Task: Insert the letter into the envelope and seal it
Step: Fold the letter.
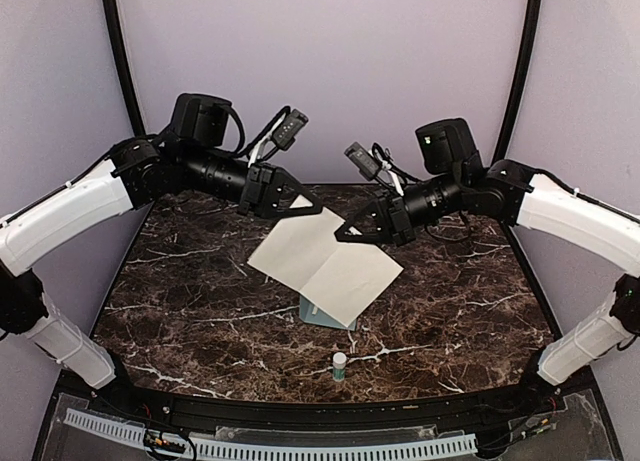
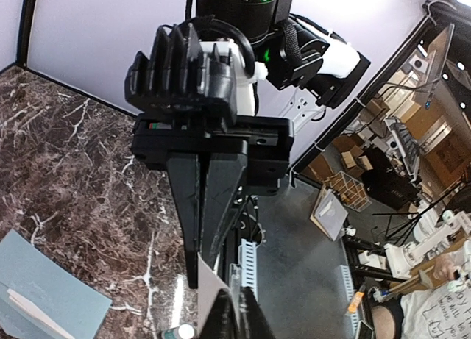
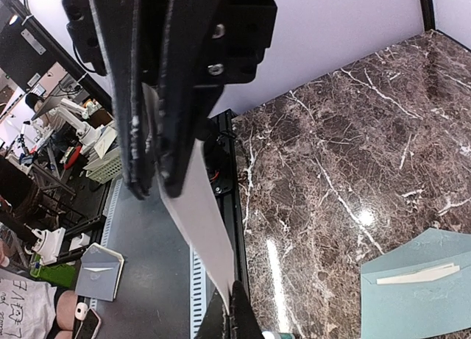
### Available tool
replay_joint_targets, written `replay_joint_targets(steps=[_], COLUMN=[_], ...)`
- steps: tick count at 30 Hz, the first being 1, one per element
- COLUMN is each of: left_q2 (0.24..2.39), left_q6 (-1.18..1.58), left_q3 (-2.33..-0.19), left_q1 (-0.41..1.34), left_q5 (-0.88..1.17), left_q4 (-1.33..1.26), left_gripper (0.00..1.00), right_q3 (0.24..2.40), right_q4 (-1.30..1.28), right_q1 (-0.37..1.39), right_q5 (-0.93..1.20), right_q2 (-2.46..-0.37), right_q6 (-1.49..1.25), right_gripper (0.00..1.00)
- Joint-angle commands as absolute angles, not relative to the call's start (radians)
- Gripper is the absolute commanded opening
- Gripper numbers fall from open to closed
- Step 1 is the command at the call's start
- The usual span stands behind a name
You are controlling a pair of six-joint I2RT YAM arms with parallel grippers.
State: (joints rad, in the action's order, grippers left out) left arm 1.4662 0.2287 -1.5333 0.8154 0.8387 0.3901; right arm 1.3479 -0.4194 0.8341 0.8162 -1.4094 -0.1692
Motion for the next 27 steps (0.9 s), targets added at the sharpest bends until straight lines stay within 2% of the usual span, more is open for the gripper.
replay_joint_targets(steps=[1, 2, 5, 9, 12, 15, 21, 24, 27], left_q2=[1.447, 1.444, 1.442, 1.441, 1.439, 1.438, 1.430, 1.414, 1.404], left_q6=[0.235, 0.233, 0.230, 0.224, 0.228, 0.231, 0.208, 0.175, 0.150], left_q3=[-1.495, -1.492, -1.482, -1.480, -1.480, -1.480, -1.484, -1.496, -1.509], left_q1=[0.816, 0.816, 0.816, 0.816, 0.816, 0.816, 0.816, 0.811, 0.778], left_q5=[0.873, 0.874, 0.869, 0.860, 0.856, 0.855, 0.824, 0.789, 0.772], left_q4=[0.334, 0.334, 0.337, 0.343, 0.333, 0.326, 0.360, 0.404, 0.449], left_gripper=[0.00, 0.00, 0.00, 0.00, 0.00, 0.00, 0.00, 0.00, 0.00], right_q3=[1.358, 1.358, 1.353, 1.350, 1.352, 1.359, 1.364, 1.356, 1.341], right_q4=[-0.391, -0.381, -0.335, -0.274, -0.243, -0.226, -0.224, -0.246, -0.265], right_q1=[0.844, 0.844, 0.844, 0.844, 0.847, 0.854, 0.859, 0.860, 0.860], right_q5=[0.836, 0.842, 0.856, 0.881, 0.886, 0.890, 0.882, 0.868, 0.860], right_q2=[-1.420, -1.421, -1.419, -1.416, -1.424, -1.441, -1.452, -1.439, -1.425], right_q6=[-0.172, -0.177, -0.201, -0.228, -0.243, -0.251, -0.257, -0.249, -0.245], right_gripper=[0.00, 0.00, 0.10, 0.37, 0.43, 0.38, 0.07, 0.02, 0.02])
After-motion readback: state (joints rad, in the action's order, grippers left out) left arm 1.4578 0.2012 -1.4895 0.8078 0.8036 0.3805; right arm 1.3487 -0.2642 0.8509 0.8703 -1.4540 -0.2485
